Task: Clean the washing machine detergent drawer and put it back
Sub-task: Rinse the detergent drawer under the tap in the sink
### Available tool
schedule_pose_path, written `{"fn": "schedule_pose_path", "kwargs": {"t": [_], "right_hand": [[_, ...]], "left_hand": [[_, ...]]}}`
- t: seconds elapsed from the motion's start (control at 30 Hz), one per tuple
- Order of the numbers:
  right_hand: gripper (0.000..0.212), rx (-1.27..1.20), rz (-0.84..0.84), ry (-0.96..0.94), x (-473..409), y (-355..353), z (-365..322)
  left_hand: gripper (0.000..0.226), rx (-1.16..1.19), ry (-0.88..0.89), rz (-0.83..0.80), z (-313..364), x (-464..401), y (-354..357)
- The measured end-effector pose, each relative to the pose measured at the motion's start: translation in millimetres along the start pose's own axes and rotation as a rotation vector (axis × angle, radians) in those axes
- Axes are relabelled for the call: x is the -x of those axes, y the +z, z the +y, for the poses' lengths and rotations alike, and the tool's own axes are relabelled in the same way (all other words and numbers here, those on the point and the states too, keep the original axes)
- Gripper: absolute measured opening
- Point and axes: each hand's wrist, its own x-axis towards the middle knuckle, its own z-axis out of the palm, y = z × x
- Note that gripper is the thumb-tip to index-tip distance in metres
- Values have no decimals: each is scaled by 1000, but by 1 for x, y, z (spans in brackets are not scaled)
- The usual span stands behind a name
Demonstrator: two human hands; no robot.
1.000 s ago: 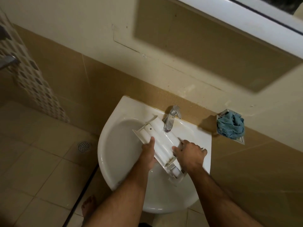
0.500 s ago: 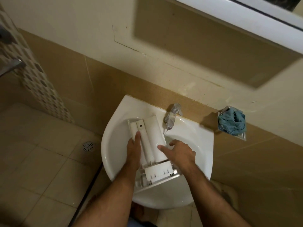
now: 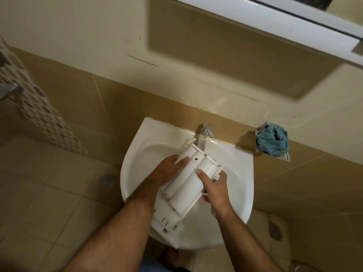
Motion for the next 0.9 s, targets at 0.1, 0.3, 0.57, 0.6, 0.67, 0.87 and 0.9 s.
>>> {"fn": "schedule_pose_path", "kwargs": {"t": [0.1, 0.3, 0.57, 0.6, 0.67, 0.87, 0.9], "right_hand": [[51, -93, -18, 112, 1, 0, 12], [50, -35, -33, 161, -18, 8, 10], [55, 38, -99, 253, -29, -1, 14], [58, 54, -92, 270, -31, -2, 14], [64, 81, -68, 294, -35, -1, 16], [56, 66, -9, 313, -52, 7, 14], [55, 65, 4, 308, -54, 8, 14]], "left_hand": [[69, -91, -80, -34, -7, 1, 2], [83, -75, -160, -37, -9, 4, -4], [77, -90, -187, -71, -10, 4, 2], [78, -102, -199, -78, -10, 2, 4], [78, -126, -220, -71, -11, -1, 6], [73, -196, -243, 44, -10, -17, 14], [72, -203, -237, 54, -11, -19, 16]]}}
